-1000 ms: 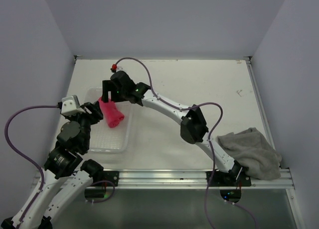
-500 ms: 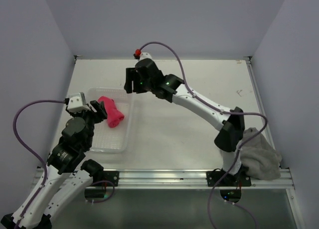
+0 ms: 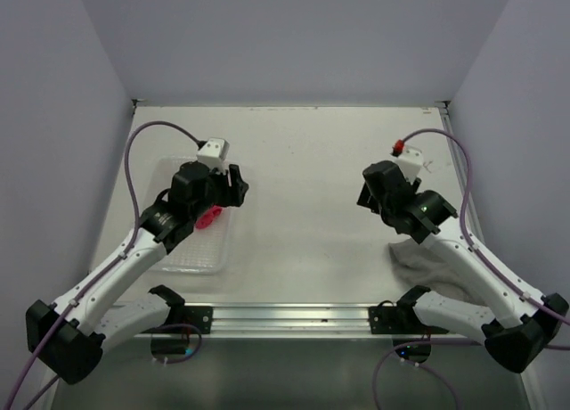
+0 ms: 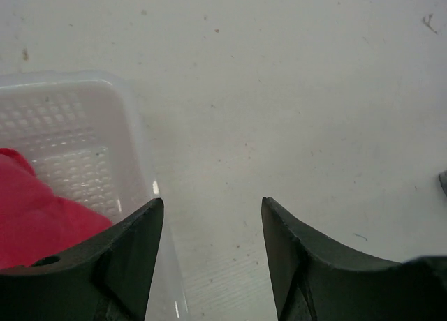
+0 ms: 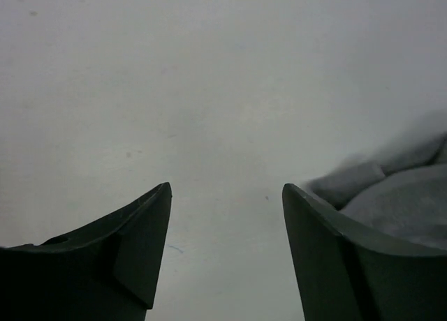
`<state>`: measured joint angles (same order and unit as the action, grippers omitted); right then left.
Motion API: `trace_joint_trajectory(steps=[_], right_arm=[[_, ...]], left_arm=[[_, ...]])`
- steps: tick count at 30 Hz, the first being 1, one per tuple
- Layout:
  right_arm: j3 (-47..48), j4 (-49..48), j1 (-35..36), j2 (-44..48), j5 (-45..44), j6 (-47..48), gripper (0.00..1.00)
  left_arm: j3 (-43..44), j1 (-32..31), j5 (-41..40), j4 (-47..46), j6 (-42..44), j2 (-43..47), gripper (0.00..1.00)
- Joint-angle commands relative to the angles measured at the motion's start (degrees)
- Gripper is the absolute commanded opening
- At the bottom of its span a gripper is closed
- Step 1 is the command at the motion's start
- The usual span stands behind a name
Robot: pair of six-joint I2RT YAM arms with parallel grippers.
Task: Roll the towels
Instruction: Grab a towel with the right arm
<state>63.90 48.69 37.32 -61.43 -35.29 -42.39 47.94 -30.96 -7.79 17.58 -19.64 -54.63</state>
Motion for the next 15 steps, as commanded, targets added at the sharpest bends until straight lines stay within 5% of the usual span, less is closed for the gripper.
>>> trace_joint_trajectory(steps=[1,8,15], right_arm=[[-6.8,12.2,-3.8,5.7,-6.8,-11.2,0.72],[-19.4,11.8,-9.5,6.3,-2.4,-14.5,0.86],[-25.0,4.1,-12.3,-1.3,3.0,-16.6,0.87]], left_arm=[[-2.0,-0.6,12.4,-7.9,-4.4,-5.8,0.62],[-2.6,-0.9,10.3,-9.4,-5.5,-14.4,0.62],[-2.2,-0.1,4.6,-8.4,-7.0,-17.4,0.63]])
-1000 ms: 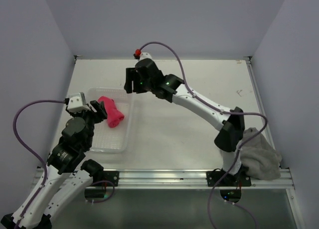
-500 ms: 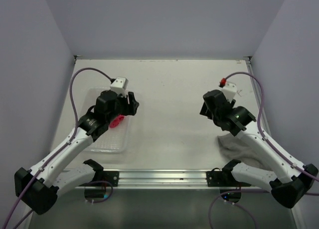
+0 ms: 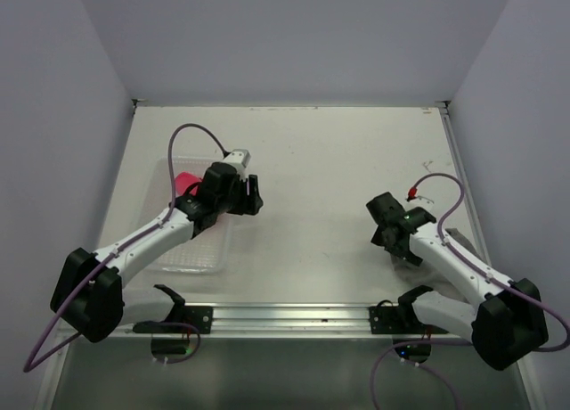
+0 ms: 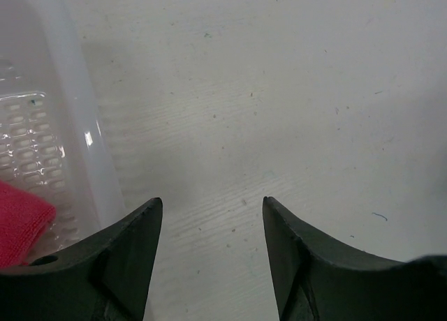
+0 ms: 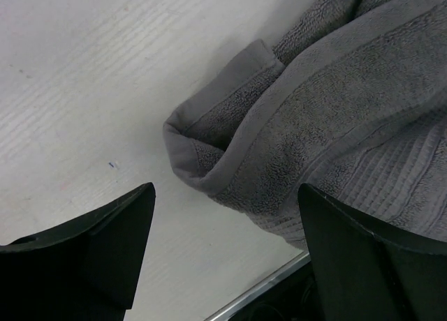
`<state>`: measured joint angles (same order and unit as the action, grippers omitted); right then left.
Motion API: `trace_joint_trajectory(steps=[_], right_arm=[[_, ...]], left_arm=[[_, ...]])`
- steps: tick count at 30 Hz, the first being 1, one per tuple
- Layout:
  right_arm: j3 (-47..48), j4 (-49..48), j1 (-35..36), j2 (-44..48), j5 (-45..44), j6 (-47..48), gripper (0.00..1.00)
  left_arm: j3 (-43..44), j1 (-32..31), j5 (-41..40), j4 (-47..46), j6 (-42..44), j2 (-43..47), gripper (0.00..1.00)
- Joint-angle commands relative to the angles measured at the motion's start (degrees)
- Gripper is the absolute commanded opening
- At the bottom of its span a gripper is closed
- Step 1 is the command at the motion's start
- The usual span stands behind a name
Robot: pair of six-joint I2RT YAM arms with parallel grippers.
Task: Roll the towels
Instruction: Grab a towel with the right arm, then move the towel to the center of the board
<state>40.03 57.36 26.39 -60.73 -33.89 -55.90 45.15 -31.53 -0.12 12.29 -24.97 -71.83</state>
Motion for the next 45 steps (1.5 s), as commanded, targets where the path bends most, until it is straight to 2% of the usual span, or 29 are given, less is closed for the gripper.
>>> trace_joint_trajectory(steps=[1,5,8,9,10,18,24,27,30,33,36,40,45], right_arm=[[-1.8,-7.2,-1.9,-3.0,3.2,-2.6,0.87],[-1.9,-13.1,-3.9,-7.5,4.4,0.0,0.83],[0.0,-15.8,-4.7,-11.2,4.6,2.5,0.74],[0.5,-16.1,-4.9,-12.0,5.1,3.6,0.69],[1.3,-17.1,-5.1,-13.5,5.5,4.1,0.56],[3.1,-20.2,-5.5,-18.2,8.7,6.8,0.13],[8.5,-22.4,-5.5,-22.5,13.6,10.7,0.03],[12.7,-25.1,-4.8,-24.5,20.7,13.1,0.0],[20.7,-25.1,-0.3,-28.3,23.1,15.5,0.0],[35.9,-22.4,5.6,-34.0,23.9,18.0,0.0],[42.5,-22.7,7.4,-36.3,32.5,17.5,0.0],[47.4,-27.0,7.2,-32.3,38.1,15.6,0.0],[51.3,-27.2,4.8,-27.0,44.7,15.3,0.0]], left_arm=[[0.6,0.6,-3.7,-3.0,-1.6,-0.2,0.64],[-0.1,2.5,-6.4,-3.0,-1.7,0.3,0.65],[-0.6,3.7,-7.0,-3.2,-1.9,0.1,0.66],[-0.4,4.0,-7.2,-3.1,-2.1,-0.2,0.66],[-0.3,4.4,-7.1,-2.9,-2.2,-0.6,0.66],[-0.1,5.3,-11.7,0.1,-1.7,0.9,0.66],[-0.8,5.4,-16.6,2.2,-2.5,3.2,0.66],[-0.1,5.4,-18.9,3.5,-3.1,4.4,0.66],[1.4,5.4,-18.9,4.8,-3.5,5.5,0.67],[4.3,5.4,-17.8,6.4,-3.9,6.0,0.67],[7.3,5.4,-16.2,7.2,-4.0,7.3,0.68],[10.1,5.4,-12.5,5.3,-2.4,9.2,0.68],[13.0,5.4,-9.7,4.1,-1.0,9.0,0.69]])
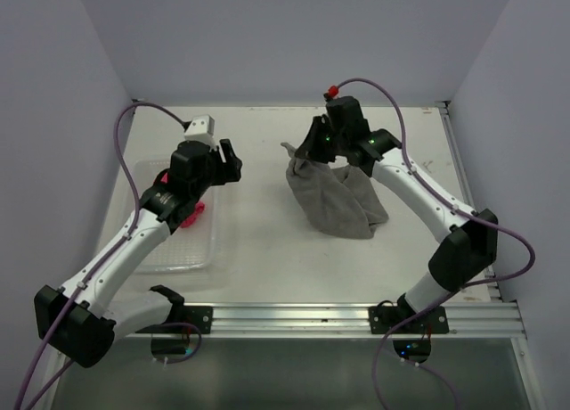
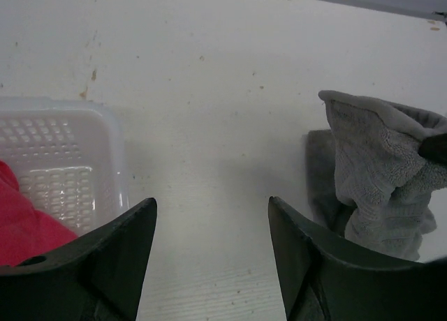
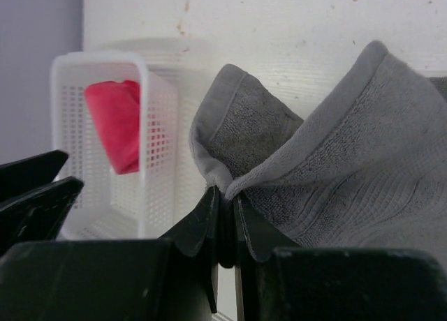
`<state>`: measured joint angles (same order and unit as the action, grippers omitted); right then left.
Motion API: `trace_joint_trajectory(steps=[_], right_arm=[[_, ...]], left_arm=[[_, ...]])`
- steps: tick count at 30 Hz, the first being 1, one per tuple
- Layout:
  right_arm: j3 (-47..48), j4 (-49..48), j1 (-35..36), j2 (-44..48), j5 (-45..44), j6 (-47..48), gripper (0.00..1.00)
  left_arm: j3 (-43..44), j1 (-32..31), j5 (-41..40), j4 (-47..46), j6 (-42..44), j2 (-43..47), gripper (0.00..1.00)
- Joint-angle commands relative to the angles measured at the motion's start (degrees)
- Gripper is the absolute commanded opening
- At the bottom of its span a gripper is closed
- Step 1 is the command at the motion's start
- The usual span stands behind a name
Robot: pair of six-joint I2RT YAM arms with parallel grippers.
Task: Roll the towels
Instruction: Move the towel to the center of the board
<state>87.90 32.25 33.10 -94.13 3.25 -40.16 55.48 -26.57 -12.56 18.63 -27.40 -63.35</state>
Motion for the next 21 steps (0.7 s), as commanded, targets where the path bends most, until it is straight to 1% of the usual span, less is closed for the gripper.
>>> trace_joint_trajectory(steps=[1,4,6,7,9,10,11,13,14,15,17,21], right_arm=[[2.0,-4.3,-2.3,7.5,9.4,-0.6,0.0],[-2.0,-6.9,-2.8,10.9,10.6,0.8,0.01],[-4.6,-6.6,-2.9,12.3,8.3,2.9,0.02],[-7.4,-7.2,-2.8,12.9,7.7,3.7,0.07],[-12.8,-10.8,-2.3,13.8,10.5,6.0,0.14],[-14.1,-11.8,-1.7,13.6,12.1,7.1,0.21],[-15.2,-12.4,-1.3,13.3,19.3,8.2,0.28],[-15.9,-10.6,-0.3,11.2,23.6,11.1,0.38],[-16.3,-9.7,-0.2,10.7,23.2,11.4,0.43],[-16.7,-8.4,-0.2,10.7,19.4,11.5,0.45],[-17.9,-6.9,-0.6,11.2,17.5,12.2,0.51],[-18.3,-6.4,-2.0,12.2,15.3,11.9,0.56]], left_arm=[[2.8,0.5,3.4,-3.2,1.5,0.2,0.69],[2.2,0.5,6.9,-4.8,0.9,-1.2,0.7],[1.5,0.5,8.3,-5.6,-0.2,-2.6,0.7],[1.1,0.5,8.5,-6.0,-0.5,-3.0,0.7],[0.0,0.5,9.4,-6.4,-1.5,-3.7,0.7],[-0.9,0.5,9.7,-7.0,-1.9,-3.9,0.7],[-1.3,0.5,10.6,-7.4,-2.1,-4.0,0.7],[-1.8,0.5,10.8,-7.7,-2.8,-4.1,0.7],[-2.0,0.5,10.2,-7.5,-3.0,-4.1,0.7],[-2.0,0.5,9.5,-7.0,-3.4,-4.5,0.7],[-1.9,0.5,7.7,-6.2,-3.5,-4.5,0.7],[-2.0,0.5,7.5,-5.9,-3.6,-4.9,0.7]])
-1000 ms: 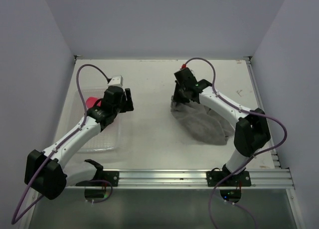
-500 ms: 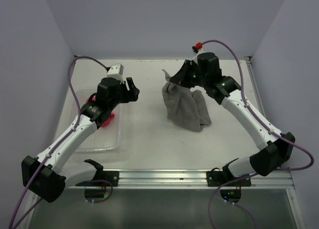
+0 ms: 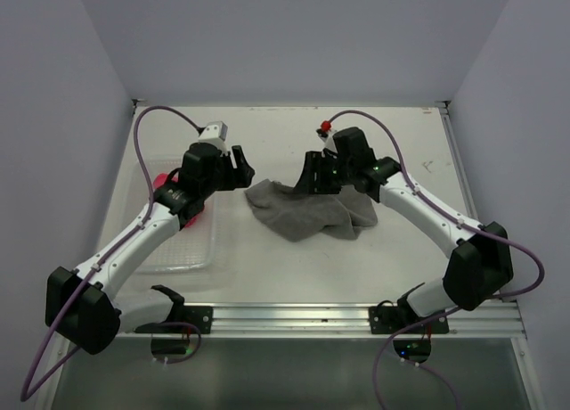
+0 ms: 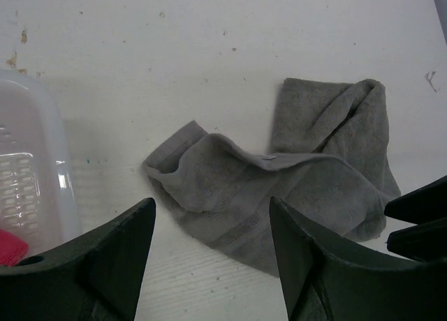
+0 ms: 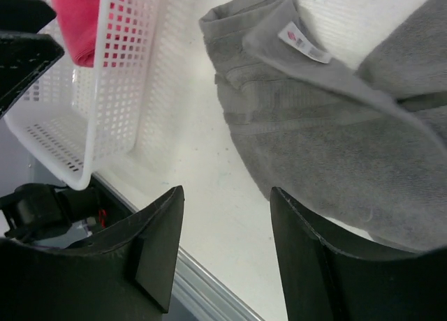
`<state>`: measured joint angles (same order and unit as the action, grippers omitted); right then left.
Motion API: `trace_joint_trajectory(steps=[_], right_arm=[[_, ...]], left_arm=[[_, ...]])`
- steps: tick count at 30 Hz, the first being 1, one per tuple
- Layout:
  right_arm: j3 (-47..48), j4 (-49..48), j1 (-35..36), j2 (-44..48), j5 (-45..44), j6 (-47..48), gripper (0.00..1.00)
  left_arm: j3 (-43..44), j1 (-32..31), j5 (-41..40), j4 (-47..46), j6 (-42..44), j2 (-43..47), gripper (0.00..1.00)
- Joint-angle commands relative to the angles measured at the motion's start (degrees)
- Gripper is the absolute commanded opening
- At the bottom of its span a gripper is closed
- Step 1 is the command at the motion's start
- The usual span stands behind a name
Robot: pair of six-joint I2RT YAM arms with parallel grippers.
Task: Roll the towels
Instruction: Move the towel to the center of the board
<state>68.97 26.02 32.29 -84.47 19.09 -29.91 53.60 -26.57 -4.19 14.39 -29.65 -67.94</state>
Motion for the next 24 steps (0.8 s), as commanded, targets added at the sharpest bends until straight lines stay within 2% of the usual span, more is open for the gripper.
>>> trace_joint_trajectory(steps=[1,5,8,10,14,19,24], right_arm=[[0.6,0.7,-1.6,3.0,-4.9,1.2,0.57],[-0.7,3.7,-5.4,3.6,-12.9,-1.9,0.54],[-4.0,3.5,-10.8,3.7,-13.4,-5.1,0.43],[-7.0,1.9,-12.2,4.1,-12.9,-5.9,0.39],[-10.6,0.2,-14.4,5.2,-12.8,-6.8,0.39],[-14.1,-1.9,-16.2,6.2,-13.6,-7.6,0.39],[-15.8,-2.7,-17.3,6.9,-13.0,-7.1,0.38]], left_arm=[[-0.1,0.5,-0.7,-1.7,-1.4,-0.5,0.7],[0.7,0.5,1.1,-2.6,-1.4,-2.0,0.7],[3.1,0.5,3.8,-2.9,-2.6,-5.3,0.7],[5.2,0.2,6.8,-2.3,-3.2,-9.4,0.69],[15.6,-2.3,4.8,1.9,-3.8,-18.4,0.69],[29.1,-4.9,3.1,9.2,-9.1,-34.7,0.68],[36.6,-5.3,3.9,9.0,-14.5,-45.4,0.58]])
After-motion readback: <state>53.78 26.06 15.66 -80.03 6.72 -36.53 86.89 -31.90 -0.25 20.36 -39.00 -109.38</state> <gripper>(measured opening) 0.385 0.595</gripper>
